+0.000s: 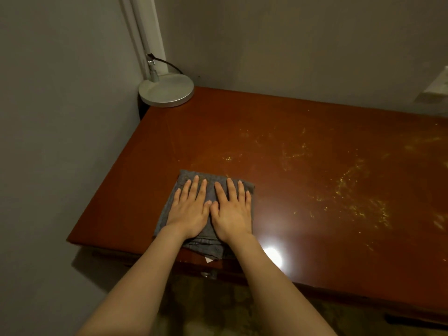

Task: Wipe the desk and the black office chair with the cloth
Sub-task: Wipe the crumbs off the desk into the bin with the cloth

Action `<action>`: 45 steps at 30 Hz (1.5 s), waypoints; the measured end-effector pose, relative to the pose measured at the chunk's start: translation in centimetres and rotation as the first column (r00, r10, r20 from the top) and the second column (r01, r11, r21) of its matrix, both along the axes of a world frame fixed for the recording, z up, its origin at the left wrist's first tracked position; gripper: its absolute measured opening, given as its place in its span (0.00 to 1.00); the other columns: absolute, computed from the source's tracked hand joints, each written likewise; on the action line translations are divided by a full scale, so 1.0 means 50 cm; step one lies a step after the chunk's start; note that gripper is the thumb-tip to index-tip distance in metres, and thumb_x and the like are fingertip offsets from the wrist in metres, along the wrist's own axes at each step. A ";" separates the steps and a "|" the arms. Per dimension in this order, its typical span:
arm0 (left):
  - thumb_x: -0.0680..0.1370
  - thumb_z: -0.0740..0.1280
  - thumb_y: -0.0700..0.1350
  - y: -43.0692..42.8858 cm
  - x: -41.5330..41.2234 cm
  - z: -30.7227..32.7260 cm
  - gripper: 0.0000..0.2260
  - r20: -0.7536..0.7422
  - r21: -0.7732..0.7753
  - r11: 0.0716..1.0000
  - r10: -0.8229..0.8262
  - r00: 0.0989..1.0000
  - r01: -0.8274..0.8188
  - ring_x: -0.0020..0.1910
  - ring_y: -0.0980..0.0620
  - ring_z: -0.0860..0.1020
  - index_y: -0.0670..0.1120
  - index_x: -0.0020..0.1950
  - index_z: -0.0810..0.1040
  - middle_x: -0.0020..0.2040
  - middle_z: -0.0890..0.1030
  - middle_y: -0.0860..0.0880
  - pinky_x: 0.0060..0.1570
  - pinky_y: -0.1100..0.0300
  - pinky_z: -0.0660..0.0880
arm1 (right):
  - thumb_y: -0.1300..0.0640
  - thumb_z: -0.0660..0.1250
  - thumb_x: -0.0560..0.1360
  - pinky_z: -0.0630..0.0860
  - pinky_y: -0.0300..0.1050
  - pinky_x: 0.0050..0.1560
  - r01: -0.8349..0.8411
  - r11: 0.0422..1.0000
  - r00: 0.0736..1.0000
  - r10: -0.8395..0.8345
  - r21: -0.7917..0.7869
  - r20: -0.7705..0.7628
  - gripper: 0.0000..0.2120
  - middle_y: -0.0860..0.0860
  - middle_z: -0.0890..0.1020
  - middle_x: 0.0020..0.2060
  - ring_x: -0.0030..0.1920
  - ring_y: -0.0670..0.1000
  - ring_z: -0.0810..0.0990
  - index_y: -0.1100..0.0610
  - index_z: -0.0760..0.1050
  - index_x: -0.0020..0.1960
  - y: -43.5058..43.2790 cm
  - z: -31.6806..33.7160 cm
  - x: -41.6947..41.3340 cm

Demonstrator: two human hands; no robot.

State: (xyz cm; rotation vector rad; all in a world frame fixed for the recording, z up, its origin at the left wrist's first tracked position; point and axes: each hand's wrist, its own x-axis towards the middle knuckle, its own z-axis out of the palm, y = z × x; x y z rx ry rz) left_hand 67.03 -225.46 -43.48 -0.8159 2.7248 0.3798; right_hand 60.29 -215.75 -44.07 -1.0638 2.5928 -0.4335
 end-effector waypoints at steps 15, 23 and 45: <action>0.83 0.42 0.53 -0.081 -0.120 -0.004 0.25 -0.038 -0.010 0.999 -0.032 0.999 0.032 0.75 0.51 0.35 0.49 0.76 0.36 0.76 0.34 0.49 0.72 0.54 0.35 | 0.47 0.46 0.82 0.36 0.53 0.74 0.046 0.999 0.998 -0.047 -0.029 -0.034 0.25 0.52 0.46 0.77 0.76 0.54 0.38 0.48 0.47 0.77 -0.076 -0.004 -0.109; 0.83 0.42 0.53 -0.136 -0.226 0.000 0.25 -0.066 -0.016 0.998 -0.067 0.996 0.066 0.75 0.50 0.35 0.48 0.77 0.37 0.76 0.35 0.49 0.73 0.53 0.36 | 0.47 0.46 0.82 0.37 0.53 0.74 0.075 0.997 0.996 -0.076 -0.024 -0.049 0.25 0.51 0.46 0.77 0.76 0.54 0.39 0.48 0.48 0.77 -0.129 -0.002 -0.215; 0.83 0.42 0.51 -0.282 -0.484 -0.013 0.24 -0.142 -0.051 0.995 -0.087 0.986 0.081 0.76 0.49 0.38 0.47 0.77 0.40 0.77 0.38 0.47 0.73 0.52 0.38 | 0.46 0.48 0.81 0.40 0.54 0.75 0.110 0.993 0.988 -0.113 -0.032 -0.105 0.25 0.52 0.48 0.77 0.77 0.55 0.41 0.48 0.50 0.77 -0.275 -0.008 -0.470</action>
